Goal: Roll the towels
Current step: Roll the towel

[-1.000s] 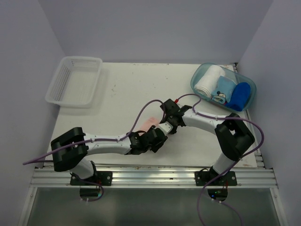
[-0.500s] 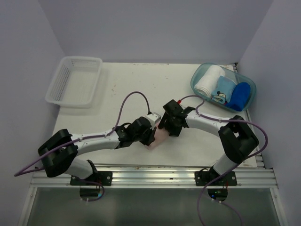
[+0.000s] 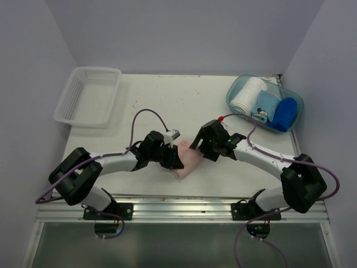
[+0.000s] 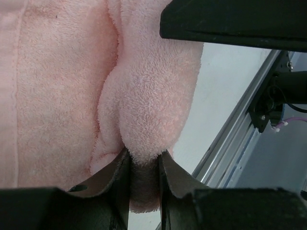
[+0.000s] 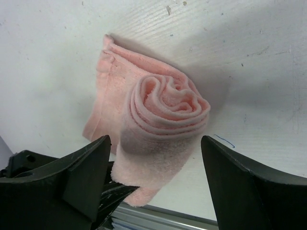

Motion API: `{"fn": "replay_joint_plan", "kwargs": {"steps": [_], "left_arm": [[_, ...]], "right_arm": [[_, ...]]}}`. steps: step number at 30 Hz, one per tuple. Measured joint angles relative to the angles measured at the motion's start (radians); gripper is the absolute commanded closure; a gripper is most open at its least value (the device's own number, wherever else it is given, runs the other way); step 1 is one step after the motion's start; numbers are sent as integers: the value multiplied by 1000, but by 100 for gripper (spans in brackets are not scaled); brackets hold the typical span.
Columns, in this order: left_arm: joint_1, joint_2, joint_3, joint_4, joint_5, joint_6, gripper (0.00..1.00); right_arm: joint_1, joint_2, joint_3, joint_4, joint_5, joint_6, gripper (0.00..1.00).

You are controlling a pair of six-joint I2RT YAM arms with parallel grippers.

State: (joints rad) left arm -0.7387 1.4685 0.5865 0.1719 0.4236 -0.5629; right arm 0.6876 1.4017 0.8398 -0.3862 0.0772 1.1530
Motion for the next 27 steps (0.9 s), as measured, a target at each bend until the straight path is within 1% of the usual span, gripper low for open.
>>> {"fn": "replay_joint_plan", "kwargs": {"steps": [5, 9, 17, 18, 20, 21, 23, 24, 25, 27], "left_arm": [[14, 55, 7, 36, 89, -25, 92], [19, 71, 12, 47, 124, -31, 92], [58, 100, 17, 54, 196, -55, 92], [60, 105, 18, 56, 204, -58, 92], [69, 115, 18, 64, 225, -67, 91], [72, 121, 18, 69, 234, -73, 90], [76, 132, 18, 79, 250, -82, 82], [77, 136, 18, 83, 256, -85, 77], [77, 138, 19, 84, 259, -89, 63], [77, 138, 22, 81, 260, -89, 52]], "right_arm": [[2, -15, -60, 60, 1, 23, 19], [7, -14, -106, 87, -7, 43, 19], [11, -9, -134, 140, -9, 84, 20], [12, -5, -142, 148, -9, 92, 21], [14, 6, -156, 169, -9, 108, 27], [14, 11, -161, 177, -8, 118, 35], [19, 25, -162, 188, -8, 136, 45], [21, 32, -162, 194, -7, 145, 52], [23, 38, -162, 195, -5, 152, 53], [26, 48, -157, 192, 3, 166, 55]]}}
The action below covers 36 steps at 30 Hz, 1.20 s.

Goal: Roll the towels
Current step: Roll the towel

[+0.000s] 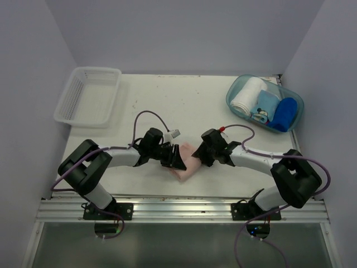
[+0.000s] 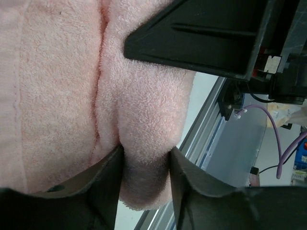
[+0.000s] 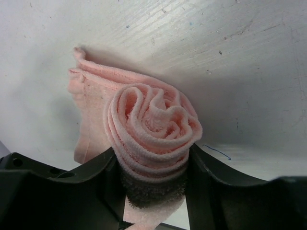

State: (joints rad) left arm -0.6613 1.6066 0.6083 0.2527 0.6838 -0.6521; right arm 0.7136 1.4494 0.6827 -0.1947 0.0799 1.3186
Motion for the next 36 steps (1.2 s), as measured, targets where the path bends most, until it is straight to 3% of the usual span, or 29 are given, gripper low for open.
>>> {"fn": "replay_joint_plan", "kwargs": {"steps": [1, 4, 14, 19, 25, 36], "left_arm": [[0, 0, 5, -6, 0, 2, 43], [-1, -18, 31, -60, -20, 21, 32], [-13, -240, 108, -320, -242, 202, 25], [-134, -264, 184, -405, -411, 300, 16], [-353, -255, 231, -452, -609, 370, 15], [-498, -126, 232, -457, -873, 427, 22]], "right_arm": [[0, 5, 7, -9, 3, 3, 56], [0, 26, 47, -53, 8, 6, 57], [1, 71, 140, -180, 11, 2, 57], [2, 89, 164, -208, 11, 0, 57], [2, 99, 179, -223, 10, -3, 57], [2, 102, 182, -225, 7, -3, 56]]}}
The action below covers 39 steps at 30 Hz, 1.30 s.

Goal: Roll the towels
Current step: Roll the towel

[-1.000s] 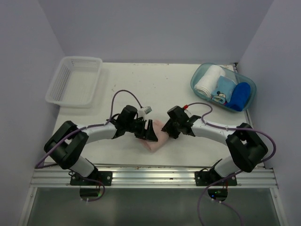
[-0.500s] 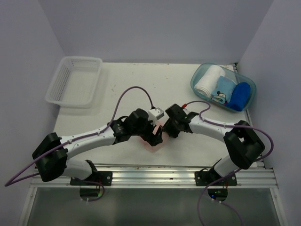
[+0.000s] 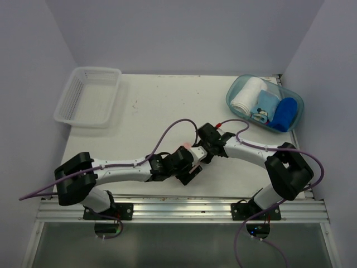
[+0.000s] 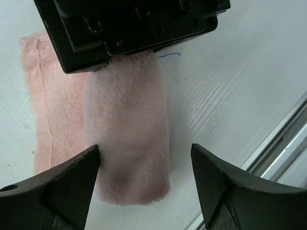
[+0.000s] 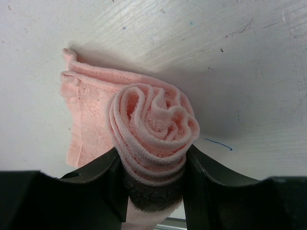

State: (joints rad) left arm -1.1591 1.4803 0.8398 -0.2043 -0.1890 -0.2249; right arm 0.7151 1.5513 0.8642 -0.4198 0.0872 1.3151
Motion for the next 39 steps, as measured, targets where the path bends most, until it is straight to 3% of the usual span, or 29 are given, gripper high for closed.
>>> {"fn": "replay_joint_plan", "kwargs": {"steps": [2, 5, 6, 12, 17, 25, 30, 39], "left_arm": [[-6, 16, 0, 7, -29, 1, 26], [-6, 38, 0, 13, -67, 0, 40], [-6, 45, 0, 16, -82, -1, 49], [-8, 84, 21, 11, -138, -1, 72], [30, 74, 19, 20, -52, -23, 75], [325, -9, -69, 112, 384, -113, 75], [438, 22, -133, 227, 632, -204, 76], [497, 108, -161, 352, 843, -337, 76]], "right_arm": [[0, 0, 0, 0, 0, -1, 56], [0, 0, 0, 0, 0, -4, 53], [0, 0, 0, 0, 0, -5, 49], [0, 0, 0, 0, 0, -10, 37], [-1, -1, 0, -1, 0, -14, 30], [-23, -76, -6, -9, 11, -22, 27], [-27, -118, -6, -29, 28, -43, 25], [-22, -130, -37, -10, 23, -50, 25]]}}
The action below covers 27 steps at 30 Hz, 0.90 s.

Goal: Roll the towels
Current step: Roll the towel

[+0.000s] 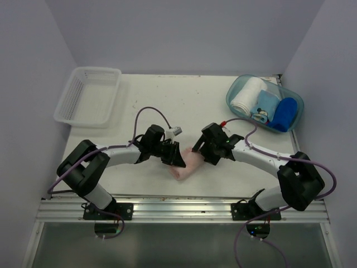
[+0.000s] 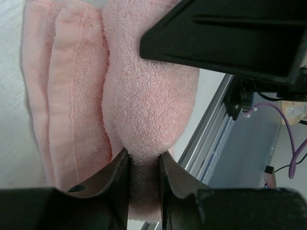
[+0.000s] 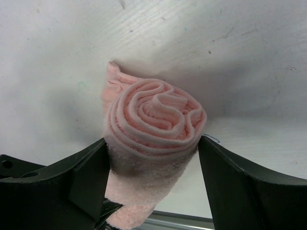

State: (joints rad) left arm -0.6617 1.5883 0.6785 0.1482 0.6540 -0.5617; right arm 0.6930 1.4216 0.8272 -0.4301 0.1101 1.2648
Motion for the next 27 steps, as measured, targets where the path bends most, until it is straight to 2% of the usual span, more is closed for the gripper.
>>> {"fn": "replay_joint_plan", "kwargs": {"steps": [7, 10, 11, 13, 14, 15, 18, 24, 27], "left_arm": [[2, 36, -7, 40, 60, -68, 73], [7, 46, -14, 64, 75, -93, 62], [8, 48, -16, 69, 76, -100, 53], [12, 49, -16, 68, 76, -108, 43], [13, 49, -16, 66, 75, -108, 36], [13, 48, -16, 58, 71, -102, 32], [13, 41, -3, -6, 45, -84, 26], [12, -56, 126, -263, -90, 51, 26], [-11, -120, 217, -361, -184, 150, 23]], "right_arm": [[7, 14, -82, 81, -24, 42, 27], [7, 31, -91, 113, -24, 60, 36], [8, 31, -94, 119, -23, 64, 44], [8, 31, -94, 122, -19, 68, 55], [8, 31, -94, 122, -16, 68, 57], [8, 31, -93, 119, -14, 70, 59], [10, 31, -85, 111, -6, 68, 63], [13, 57, -55, 95, 0, 62, 65], [13, 68, -43, 89, 0, 59, 65]]}}
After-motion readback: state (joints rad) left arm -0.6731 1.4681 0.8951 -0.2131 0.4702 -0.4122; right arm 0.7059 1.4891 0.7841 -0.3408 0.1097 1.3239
